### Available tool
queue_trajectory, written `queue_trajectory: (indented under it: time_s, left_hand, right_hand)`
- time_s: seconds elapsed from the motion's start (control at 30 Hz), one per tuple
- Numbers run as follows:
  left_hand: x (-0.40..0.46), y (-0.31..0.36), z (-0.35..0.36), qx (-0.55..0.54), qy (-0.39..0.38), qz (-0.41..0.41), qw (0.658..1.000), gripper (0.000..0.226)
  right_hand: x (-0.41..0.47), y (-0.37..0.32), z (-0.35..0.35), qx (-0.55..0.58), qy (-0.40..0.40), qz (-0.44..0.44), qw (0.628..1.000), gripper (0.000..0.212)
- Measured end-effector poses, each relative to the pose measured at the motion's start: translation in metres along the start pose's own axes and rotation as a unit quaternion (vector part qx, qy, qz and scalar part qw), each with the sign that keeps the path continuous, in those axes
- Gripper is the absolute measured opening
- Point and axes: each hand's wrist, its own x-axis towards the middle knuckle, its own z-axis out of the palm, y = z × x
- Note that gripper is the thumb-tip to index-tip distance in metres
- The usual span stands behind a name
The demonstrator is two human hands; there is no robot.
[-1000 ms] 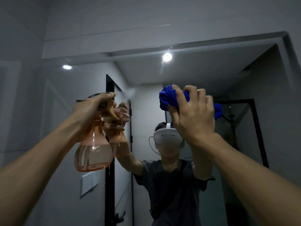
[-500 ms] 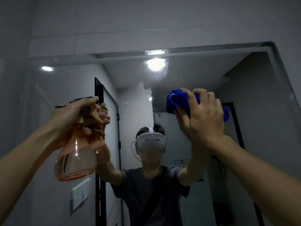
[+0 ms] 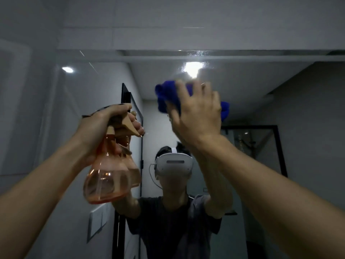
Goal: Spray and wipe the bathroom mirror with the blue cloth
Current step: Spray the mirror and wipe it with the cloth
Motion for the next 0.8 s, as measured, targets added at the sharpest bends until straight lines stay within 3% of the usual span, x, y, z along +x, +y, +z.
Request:
queue_trajectory:
  time_s: [0.13,0.23,0.3,0.4,0.57,0.67,0.8]
  left_hand:
    - [0.003,0.001,-0.001,0.004,0.002,-0.008,1.0,0.043]
    - [0.001,0.003,-0.002,-0.011,-0.01,-0.017,1.0,0.048]
    - [-0.001,0.004,-0.002,-0.013,-0.013,-0.022,1.0,0.05]
    - [-0.004,0.004,0.001,-0.018,-0.004,-0.014,1.0,0.043]
    - [-0.005,0.003,0.007,-0.035,0.021,0.004,0.999,0.033]
    - [-0.004,0.003,0.005,-0.019,0.023,0.006,1.0,0.033]
    - [-0.001,0.002,0.001,-0.011,0.017,0.007,1.0,0.033]
  right_hand:
    - [-0.063,0.01,-0.012,0.037,-0.048,-0.188,0.98,0.057]
    - [-0.073,0.042,-0.018,0.041,-0.042,-0.228,0.972,0.057]
    - [-0.058,0.064,-0.019,0.03,-0.03,-0.184,0.982,0.057]
    - [-0.016,0.107,-0.019,-0.021,0.01,-0.031,0.999,0.051]
    - [0.059,0.134,-0.005,-0.073,0.079,0.228,0.968,0.05]
    - [0.091,0.105,0.006,-0.071,0.087,0.249,0.962,0.048]
    - [0.104,0.041,0.017,-0.024,0.054,0.132,0.989,0.046]
